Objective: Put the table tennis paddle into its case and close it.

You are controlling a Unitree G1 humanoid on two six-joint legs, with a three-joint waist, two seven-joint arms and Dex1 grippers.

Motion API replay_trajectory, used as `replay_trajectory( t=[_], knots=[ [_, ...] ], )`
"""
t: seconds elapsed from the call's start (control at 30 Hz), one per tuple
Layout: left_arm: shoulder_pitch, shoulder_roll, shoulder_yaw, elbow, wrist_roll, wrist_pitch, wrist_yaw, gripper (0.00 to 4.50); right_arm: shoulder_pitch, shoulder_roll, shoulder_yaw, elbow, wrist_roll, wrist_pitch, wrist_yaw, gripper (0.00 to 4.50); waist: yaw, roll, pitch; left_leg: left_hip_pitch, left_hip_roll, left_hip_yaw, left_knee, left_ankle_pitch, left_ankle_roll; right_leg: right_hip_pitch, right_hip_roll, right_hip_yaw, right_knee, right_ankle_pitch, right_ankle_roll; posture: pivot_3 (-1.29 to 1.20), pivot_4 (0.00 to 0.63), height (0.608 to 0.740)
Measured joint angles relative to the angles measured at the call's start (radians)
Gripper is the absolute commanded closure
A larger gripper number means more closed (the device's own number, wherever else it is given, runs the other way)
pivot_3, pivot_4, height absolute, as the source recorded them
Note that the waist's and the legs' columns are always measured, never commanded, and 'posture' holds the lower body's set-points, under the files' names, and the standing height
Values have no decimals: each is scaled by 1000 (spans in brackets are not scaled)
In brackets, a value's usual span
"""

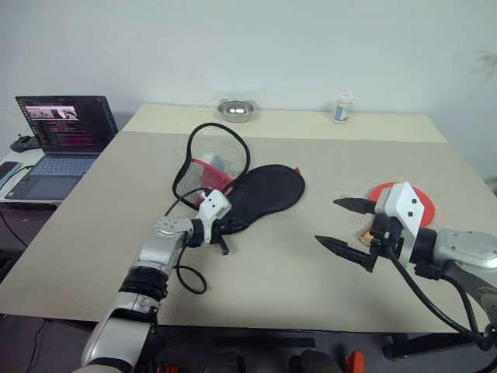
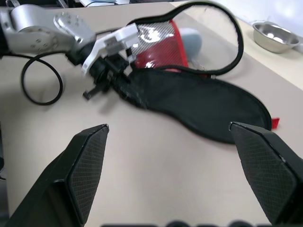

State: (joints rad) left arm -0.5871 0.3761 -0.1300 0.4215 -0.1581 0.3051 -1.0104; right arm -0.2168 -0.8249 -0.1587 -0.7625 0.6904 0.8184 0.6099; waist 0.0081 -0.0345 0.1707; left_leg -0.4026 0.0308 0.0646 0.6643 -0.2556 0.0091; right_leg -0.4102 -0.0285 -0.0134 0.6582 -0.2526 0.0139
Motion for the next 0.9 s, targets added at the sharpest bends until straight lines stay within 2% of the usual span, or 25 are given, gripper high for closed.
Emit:
replay_trajectory(
  t=[0.23,0.53,0.63,0.73,0.9],
  knots=[
    [-9,-144,-10,-89,-25,191,121,4473,12,-25,-15,0,2,1,12,0,0,-1,0,0,0,-1,0,0,0,0,0,0,1,0,0,0,150,740],
    [-123,-294,-21,6,-16,190,237,4473,21,-39,-17,2,0,0,37,0,-1,-1,1,0,0,-1,0,0,0,0,4,0,0,0,0,0,150,740],
    [-135,-321,-36,27,-14,189,240,3695,21,-42,-18,2,-1,0,40,0,-1,-1,1,0,0,-1,0,0,0,0,4,0,0,0,1,0,150,740],
    [-134,-318,-63,28,-13,189,215,2722,21,-46,-19,1,0,1,39,0,-1,-1,1,0,0,-1,0,0,0,0,4,0,0,0,0,0,150,740],
    [-112,-261,-74,-5,-5,184,205,1027,21,-48,-35,-1,14,20,23,0,-9,-1,1,1,1,-1,0,0,0,0,4,0,0,0,0,0,150,740]
  ],
)
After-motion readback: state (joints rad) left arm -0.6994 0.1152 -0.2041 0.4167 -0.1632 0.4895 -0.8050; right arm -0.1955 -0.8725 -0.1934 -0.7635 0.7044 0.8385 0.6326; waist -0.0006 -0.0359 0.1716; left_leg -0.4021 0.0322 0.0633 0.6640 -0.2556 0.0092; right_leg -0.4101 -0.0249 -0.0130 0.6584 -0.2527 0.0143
